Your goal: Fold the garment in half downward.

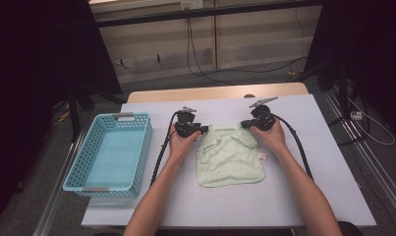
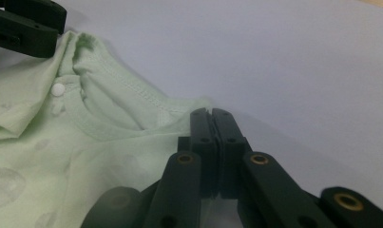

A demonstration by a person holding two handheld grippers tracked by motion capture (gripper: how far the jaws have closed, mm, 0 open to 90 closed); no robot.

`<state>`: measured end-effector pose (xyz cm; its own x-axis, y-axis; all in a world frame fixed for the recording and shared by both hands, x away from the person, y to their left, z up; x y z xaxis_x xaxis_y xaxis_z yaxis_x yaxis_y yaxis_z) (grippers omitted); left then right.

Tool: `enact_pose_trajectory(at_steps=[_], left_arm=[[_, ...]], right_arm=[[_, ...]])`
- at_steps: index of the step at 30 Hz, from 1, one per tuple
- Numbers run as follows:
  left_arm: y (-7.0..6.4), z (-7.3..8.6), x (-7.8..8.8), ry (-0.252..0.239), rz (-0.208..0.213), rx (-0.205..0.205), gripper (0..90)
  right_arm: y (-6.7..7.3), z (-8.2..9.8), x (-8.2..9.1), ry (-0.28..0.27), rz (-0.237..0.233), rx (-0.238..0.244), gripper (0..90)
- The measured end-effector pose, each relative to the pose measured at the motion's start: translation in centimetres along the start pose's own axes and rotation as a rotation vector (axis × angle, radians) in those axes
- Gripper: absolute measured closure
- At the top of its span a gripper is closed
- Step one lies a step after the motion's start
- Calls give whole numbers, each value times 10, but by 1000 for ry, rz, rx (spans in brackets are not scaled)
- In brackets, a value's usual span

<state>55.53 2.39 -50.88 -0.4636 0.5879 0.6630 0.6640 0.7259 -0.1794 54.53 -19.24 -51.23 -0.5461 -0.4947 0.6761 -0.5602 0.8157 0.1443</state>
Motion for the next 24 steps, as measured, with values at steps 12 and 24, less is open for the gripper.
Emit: enact_pose_trajectory(at_steps=[12, 24], left_arm=[[-10, 0, -4, 19, -1, -76, 868], [-6, -6, 6, -28, 23, -17, 893]], right_arm=[[1, 0, 0, -7, 8, -10, 900], [-1, -3, 4, -22, -5, -27, 900]])
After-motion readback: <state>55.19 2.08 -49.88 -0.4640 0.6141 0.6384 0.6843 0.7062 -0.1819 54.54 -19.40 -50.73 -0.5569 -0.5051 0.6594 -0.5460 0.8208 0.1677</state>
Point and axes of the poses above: each handheld gripper's, and its own axes: x roughly backward along the jaws, z roughly out of its underside, y roughly to its left, the point moved 7 cm from there along -x, roughly forward along the jaws
